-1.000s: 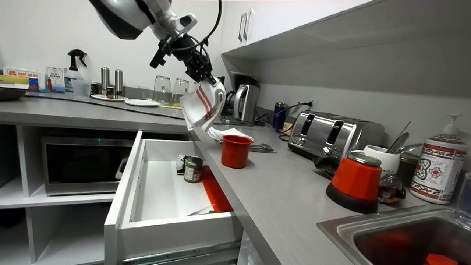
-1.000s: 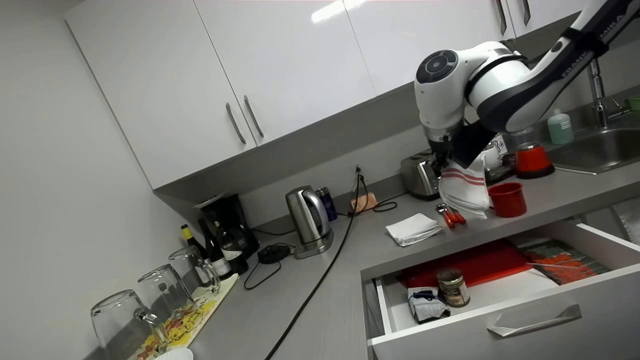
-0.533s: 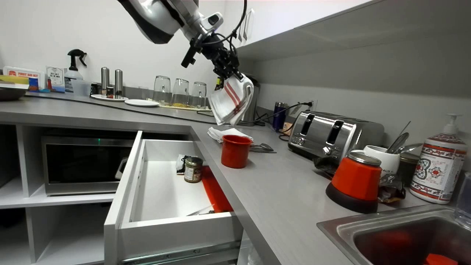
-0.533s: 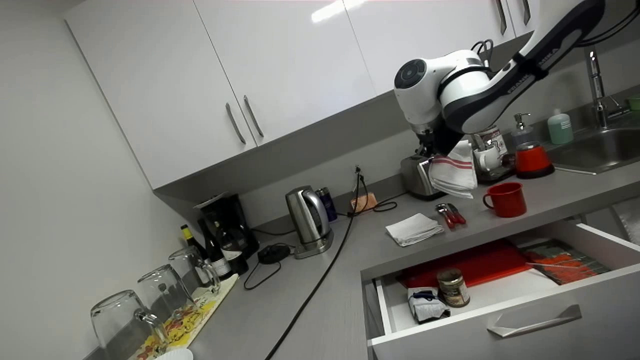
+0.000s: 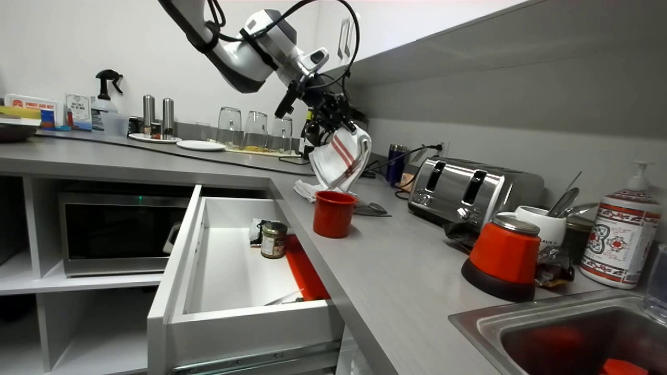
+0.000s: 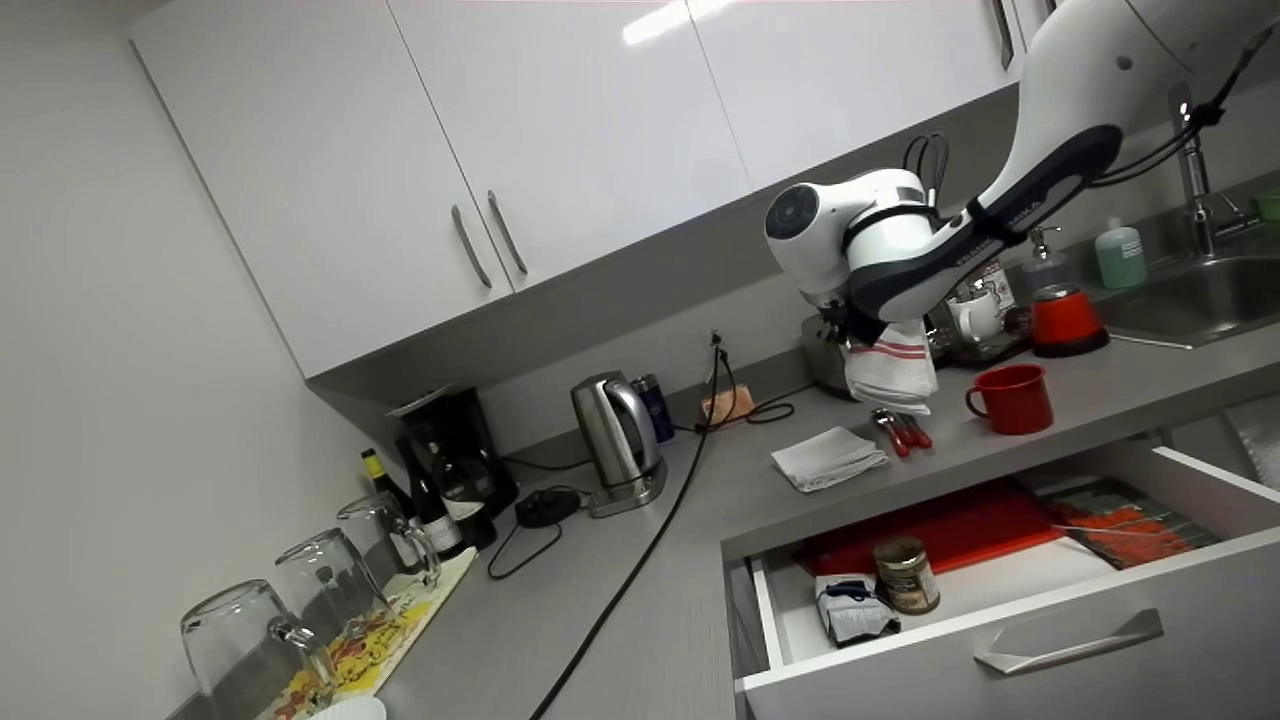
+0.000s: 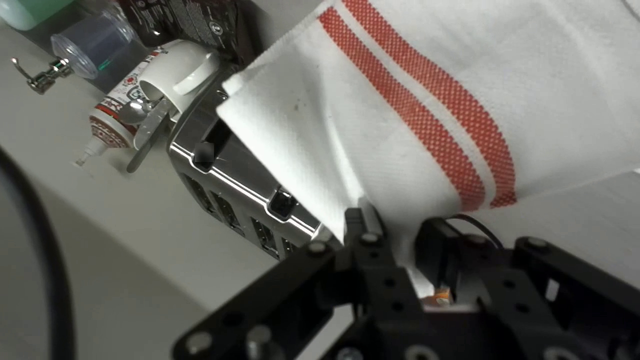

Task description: Open the topmost drawer, take out the towel and place it on the counter then close the drawer

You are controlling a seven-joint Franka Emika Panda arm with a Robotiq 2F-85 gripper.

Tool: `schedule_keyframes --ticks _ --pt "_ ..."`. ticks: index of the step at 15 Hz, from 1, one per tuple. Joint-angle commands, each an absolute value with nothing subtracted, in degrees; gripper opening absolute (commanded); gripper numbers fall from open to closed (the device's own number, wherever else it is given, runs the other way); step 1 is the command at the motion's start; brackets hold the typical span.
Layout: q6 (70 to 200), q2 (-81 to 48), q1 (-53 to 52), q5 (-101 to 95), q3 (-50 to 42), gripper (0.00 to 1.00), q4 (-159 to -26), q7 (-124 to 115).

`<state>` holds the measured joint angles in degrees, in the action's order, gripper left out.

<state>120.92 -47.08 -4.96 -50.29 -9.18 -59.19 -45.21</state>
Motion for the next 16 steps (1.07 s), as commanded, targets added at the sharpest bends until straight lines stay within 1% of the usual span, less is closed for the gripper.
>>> schedule_keyframes --ticks 1,4,6,7,8,9,10,12,15,16 --pt "115.9 -56.1 -5.3 -46.1 -9.8 0.04 -45.5 -39.0" --pt "112.1 -61.0 -4.5 -45.4 -8.7 0.04 -39.0 -36.8" --pt "110.0 -63.4 -5.3 -43.0 -11.0 0.05 -35.9 -35.5" --pt "109.0 -64.2 -5.4 -42.4 -11.5 0.41 -34.7 -35.3" --pt "108.4 -65.0 -5.4 -41.8 -12.0 0.44 -33.7 -35.1" --pt "107.6 -65.5 -5.5 -41.4 -12.5 0.49 -32.7 -35.3" --pt "106.9 -65.7 -4.7 -42.7 -11.1 0.58 -32.4 -35.8" --pt "106.2 -66.0 -4.6 -42.8 -11.2 0.72 -31.5 -36.2" --pt "107.4 -65.0 -5.0 -43.7 -11.4 0.96 -32.1 -37.3" --pt "108.2 -64.3 -5.3 -44.0 -11.4 0.99 -32.8 -38.0"
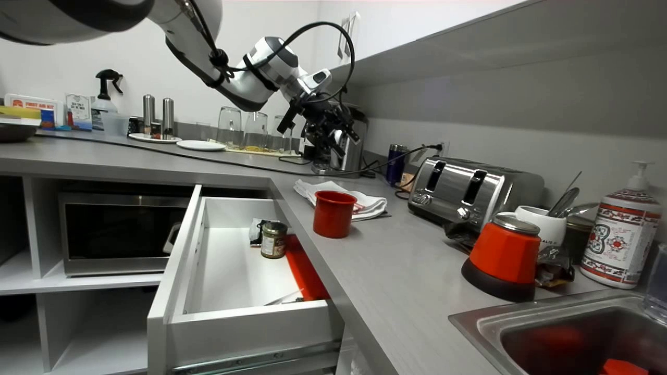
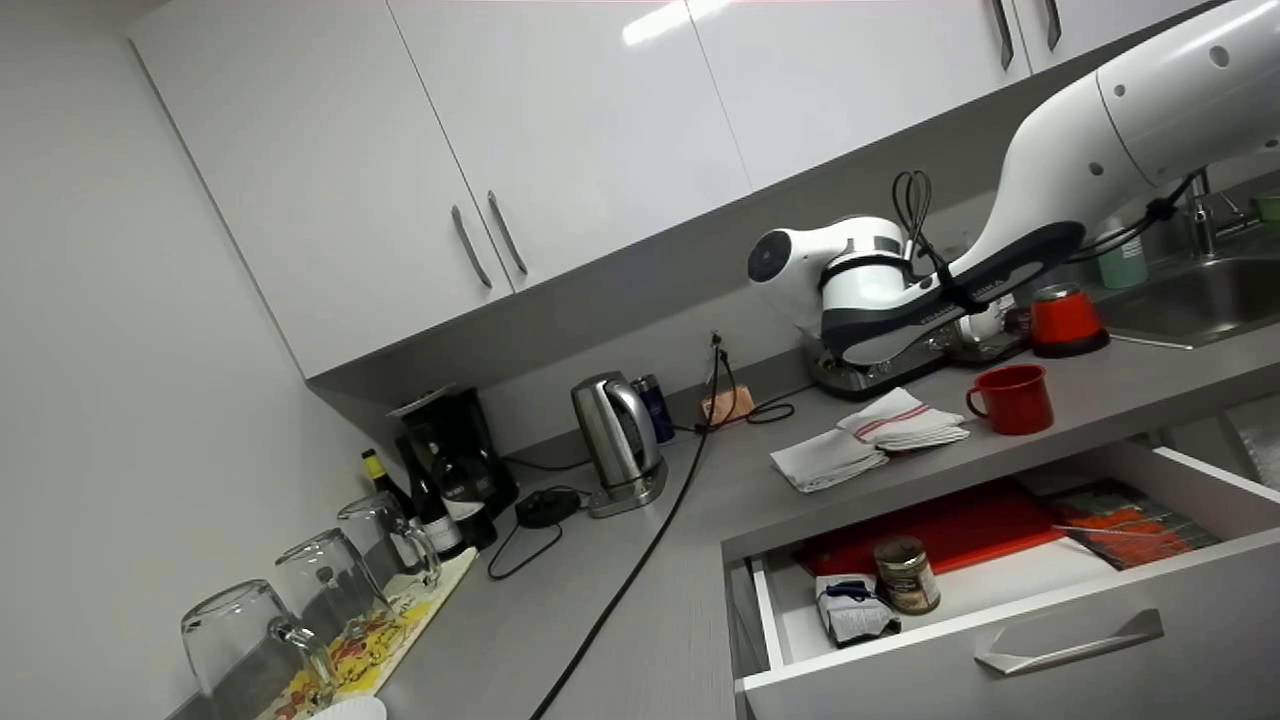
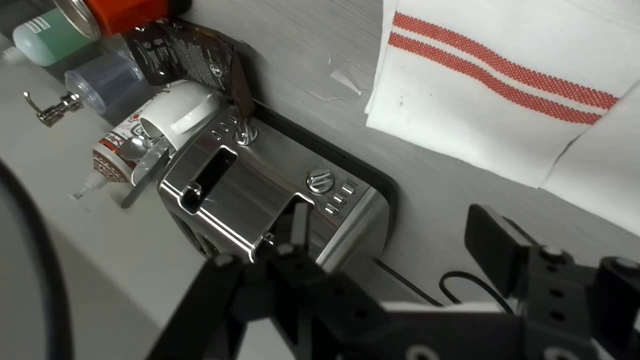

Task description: Open the topmost drawer, take out the towel and place it on the counter then close the drawer

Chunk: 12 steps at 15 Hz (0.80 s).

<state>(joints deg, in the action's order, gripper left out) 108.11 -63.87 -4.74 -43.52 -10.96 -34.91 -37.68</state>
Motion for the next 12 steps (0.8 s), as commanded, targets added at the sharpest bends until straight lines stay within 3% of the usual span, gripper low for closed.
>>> schedule_keyframes --ticks 1,12 --pt "109.2 -63.7 -5.5 -44.4 -11.5 1.0 -33.3 -38.4" --pt "127.9 -55.6 -9.5 -51.1 -11.6 1.0 -48.0 -43.9"
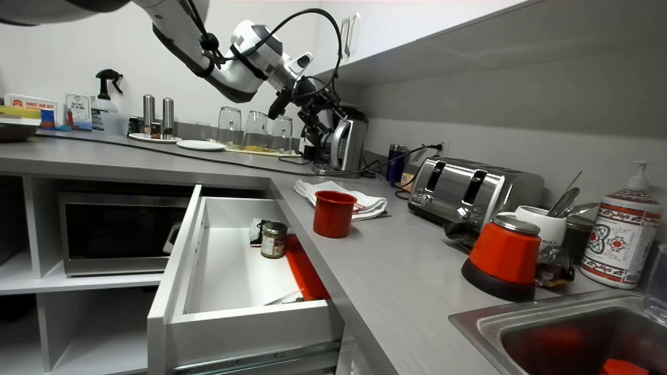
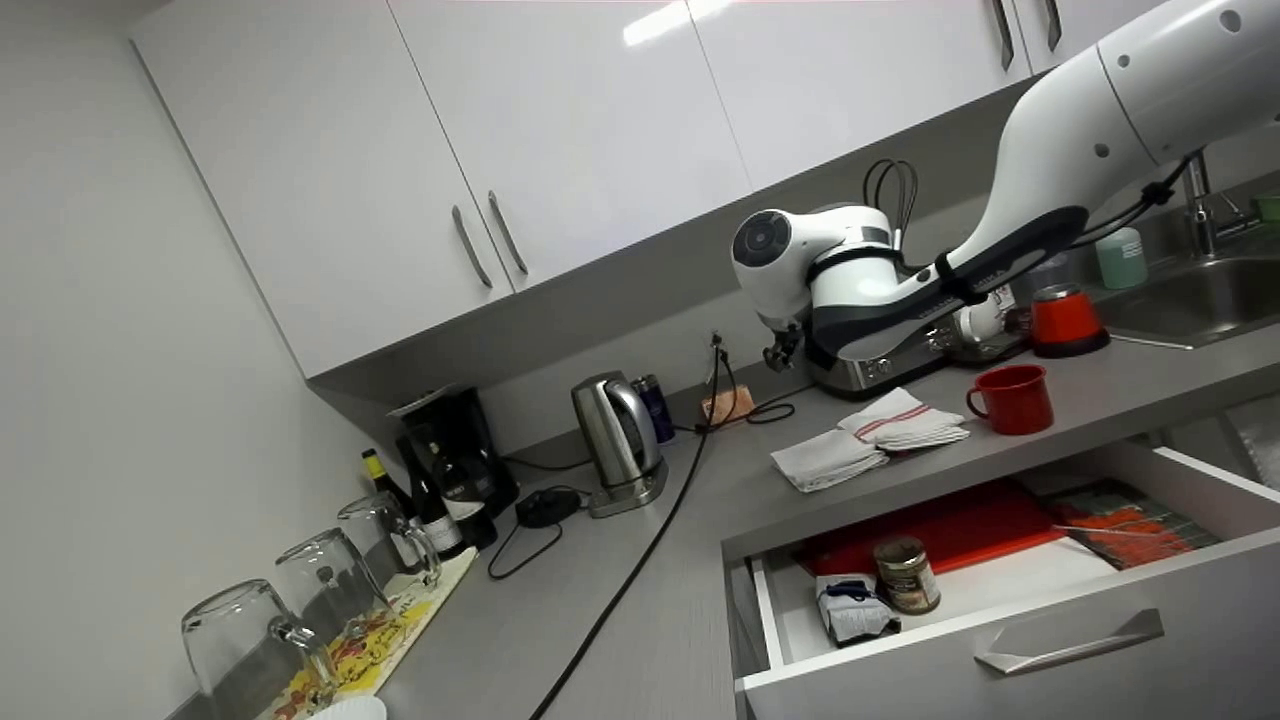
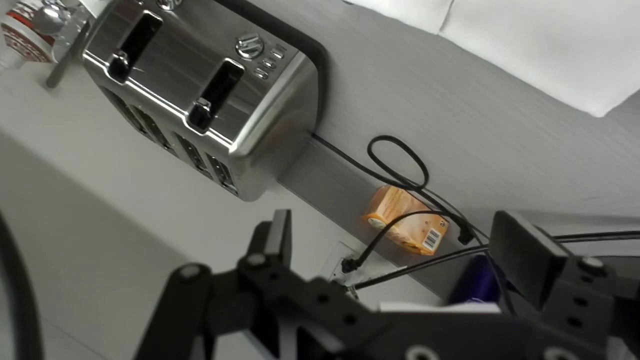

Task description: Open the topmost drawer, take out the towel and place it on the counter then close the drawer

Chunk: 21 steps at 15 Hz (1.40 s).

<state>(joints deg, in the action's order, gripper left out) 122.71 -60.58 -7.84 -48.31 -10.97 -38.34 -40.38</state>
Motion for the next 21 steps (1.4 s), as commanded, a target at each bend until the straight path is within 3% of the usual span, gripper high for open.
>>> schedule_keyframes --ticks 1,14,21 --pt "130.3 -54.3 -10.0 -52.1 -11.6 1.0 -51.1 -44.5" --pt "159.7 -42.7 -19.5 -72.3 -14.1 1.0 -83.3 -48.4" --pt "165.6 -35.2 -32.4 -103.5 -21.8 1.0 -98.3 -72.6"
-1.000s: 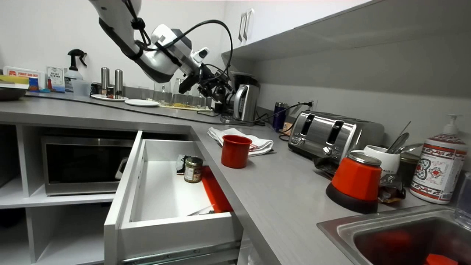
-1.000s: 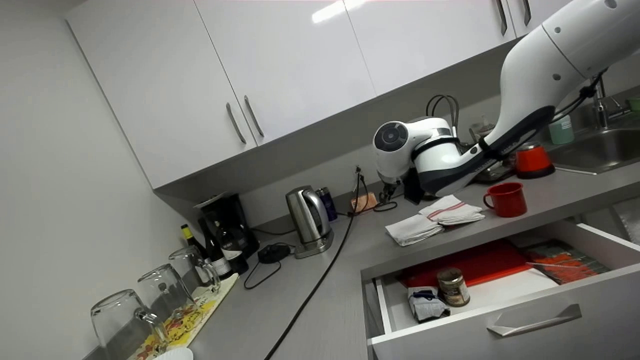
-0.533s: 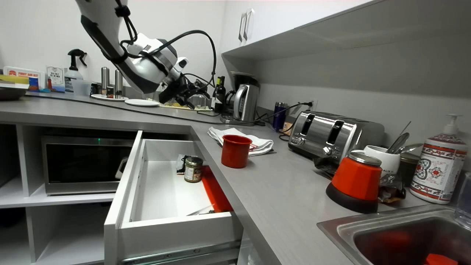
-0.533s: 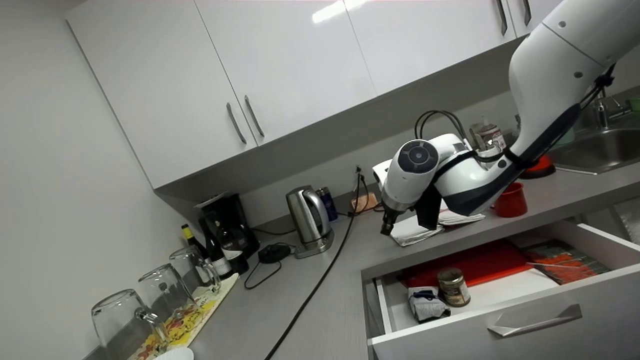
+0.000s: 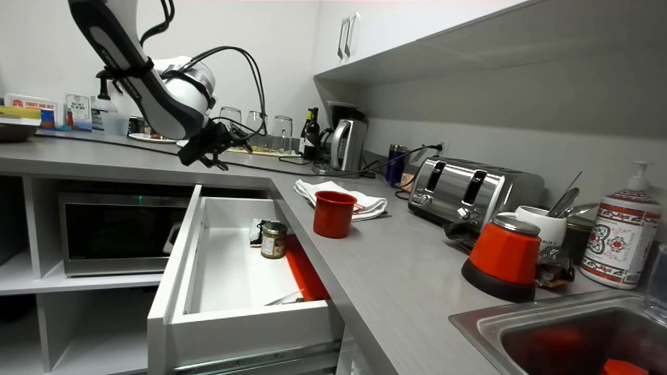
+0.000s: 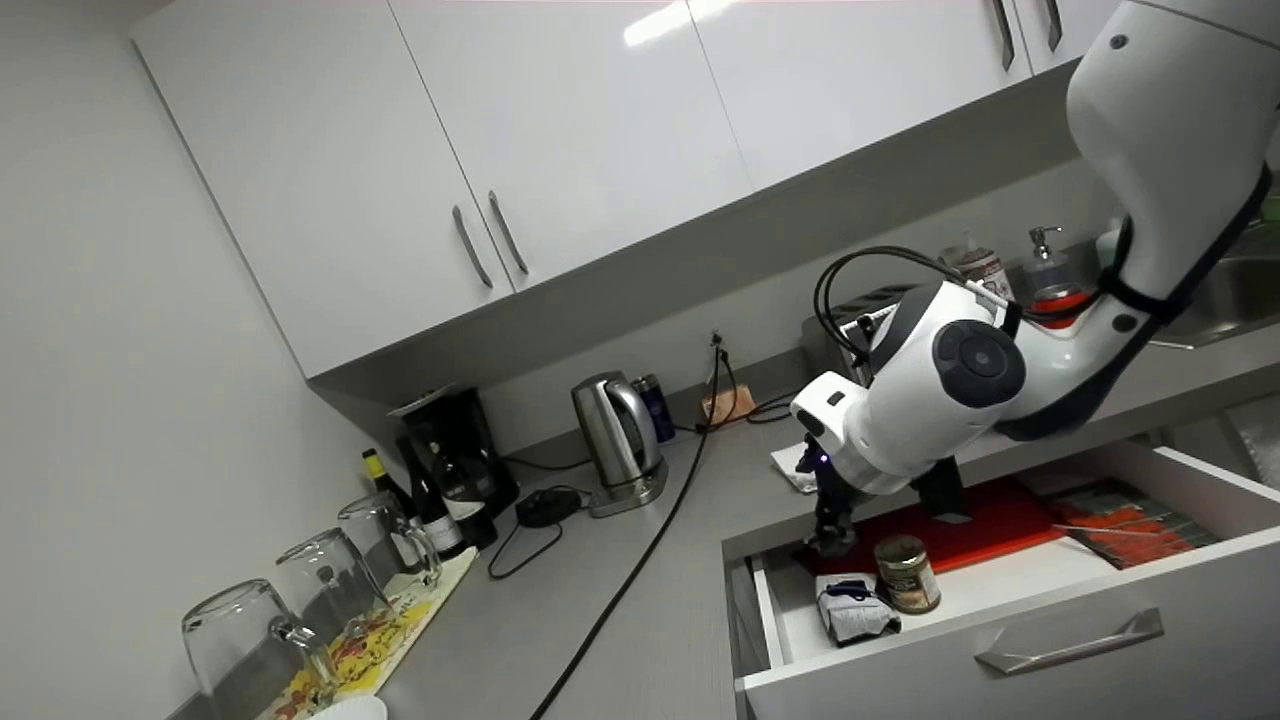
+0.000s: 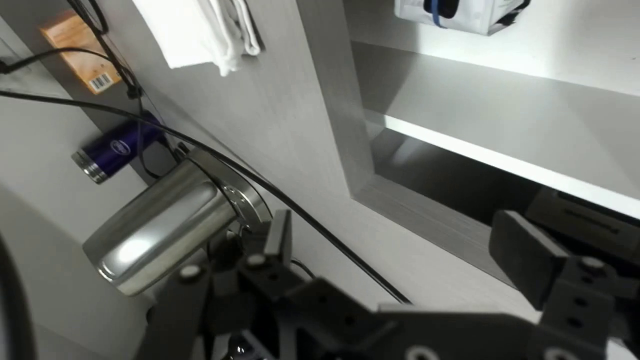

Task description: Open the topmost drawer, take out the towel and place it on the counter then close the drawer

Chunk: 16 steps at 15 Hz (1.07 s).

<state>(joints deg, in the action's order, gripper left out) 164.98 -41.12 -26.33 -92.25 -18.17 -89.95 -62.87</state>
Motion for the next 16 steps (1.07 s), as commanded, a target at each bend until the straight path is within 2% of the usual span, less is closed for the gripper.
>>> schedule_keyframes --ticks 1,4,10,11,16 --pt "164.8 -33.8 -34.1 -108.3 -21.9 1.0 -100.3 -76.4" --pt "160.9 -28.5 -37.8 -121.6 -19.9 1.0 -108.7 -85.4" --pt "151.0 -24.5 -46.2 -119.2 -19.8 1.0 -126.0 -84.0" --pt "146.2 -23.4 -35.8 -117.3 -8.1 1.0 -127.7 -78.8" --pt "139.6 -27.3 -22.6 -110.0 5.9 1.0 -128.1 -74.9"
